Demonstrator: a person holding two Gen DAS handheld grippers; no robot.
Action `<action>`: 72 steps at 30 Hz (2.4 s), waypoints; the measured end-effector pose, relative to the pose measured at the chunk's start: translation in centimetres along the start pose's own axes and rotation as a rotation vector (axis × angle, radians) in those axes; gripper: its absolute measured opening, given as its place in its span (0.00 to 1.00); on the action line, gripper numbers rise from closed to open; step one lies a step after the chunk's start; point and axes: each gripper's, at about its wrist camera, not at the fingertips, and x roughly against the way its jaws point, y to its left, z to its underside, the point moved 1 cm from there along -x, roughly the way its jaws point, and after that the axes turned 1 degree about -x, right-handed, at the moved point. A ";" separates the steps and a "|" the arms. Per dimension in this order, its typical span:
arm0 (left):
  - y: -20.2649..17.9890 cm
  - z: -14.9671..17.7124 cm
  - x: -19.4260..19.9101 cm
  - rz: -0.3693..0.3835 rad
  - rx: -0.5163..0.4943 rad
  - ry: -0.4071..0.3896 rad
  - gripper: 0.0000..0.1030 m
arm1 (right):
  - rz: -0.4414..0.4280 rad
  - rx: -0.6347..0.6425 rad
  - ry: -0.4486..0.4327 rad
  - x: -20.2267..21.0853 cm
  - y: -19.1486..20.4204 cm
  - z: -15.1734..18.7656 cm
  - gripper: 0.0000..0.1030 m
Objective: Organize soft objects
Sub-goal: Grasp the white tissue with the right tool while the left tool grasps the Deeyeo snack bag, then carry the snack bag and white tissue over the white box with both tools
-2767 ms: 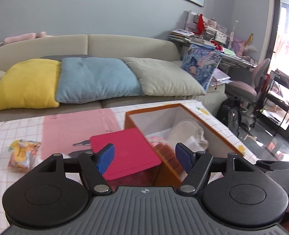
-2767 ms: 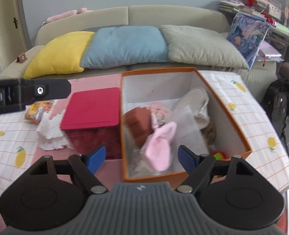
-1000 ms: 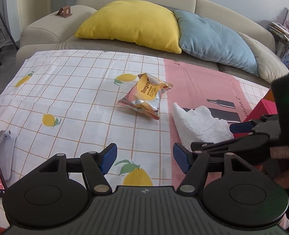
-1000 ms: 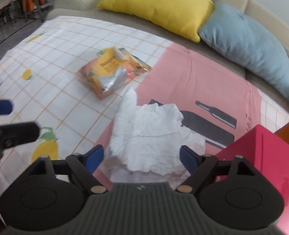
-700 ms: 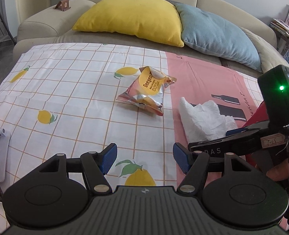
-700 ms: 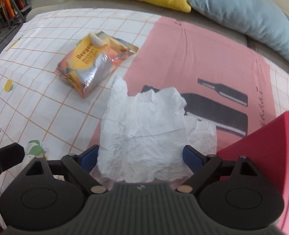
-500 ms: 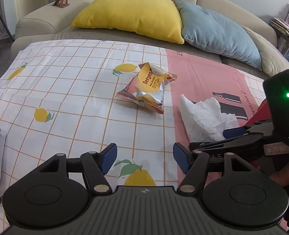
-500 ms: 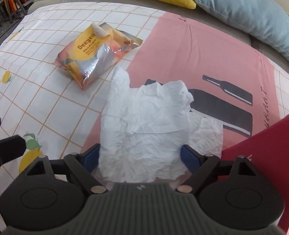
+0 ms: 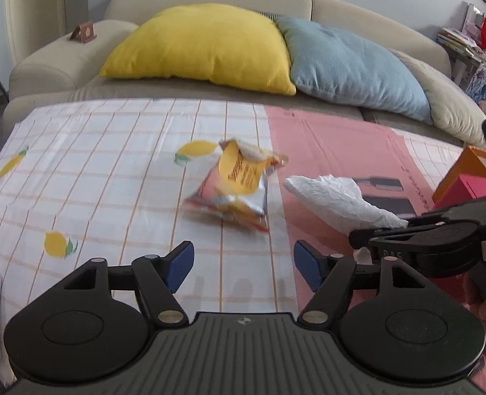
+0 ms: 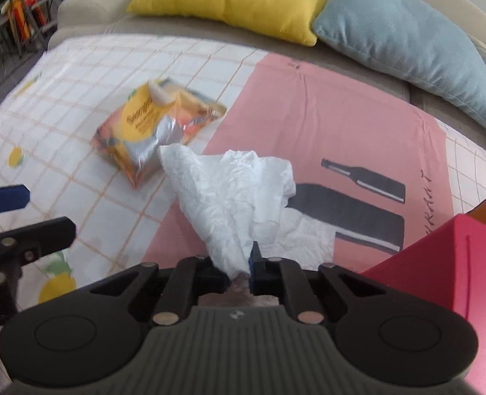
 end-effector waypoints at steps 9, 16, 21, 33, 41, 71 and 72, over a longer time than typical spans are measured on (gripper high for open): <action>-0.8 -2.7 -5.0 -0.043 -0.207 -0.045 0.91 | 0.016 -0.097 0.013 -1.6 -1.0 -2.0 0.10; -2.4 -2.6 -9.0 -0.061 -0.346 0.013 0.91 | -0.004 -0.098 0.049 -2.8 -0.8 -1.5 0.11; -1.9 -2.5 -11.0 -0.109 -0.310 0.076 0.91 | -0.015 -0.100 0.063 -3.0 -1.0 -1.7 0.12; -1.6 -2.4 -9.3 -0.083 -0.160 0.091 0.64 | -0.017 -0.068 0.077 -3.1 -0.6 -2.0 0.15; -0.2 -0.6 -4.9 -0.043 0.092 0.124 0.57 | -0.079 -0.116 0.038 0.2 -0.2 -1.7 0.13; -14.2 -0.1 13.7 0.245 0.007 -0.121 0.56 | -0.155 -0.413 -0.320 23.4 -12.6 9.5 0.12; -15.0 -0.2 13.8 0.260 -0.005 -0.123 0.56 | -0.144 -0.426 -0.332 24.0 -13.5 10.0 0.12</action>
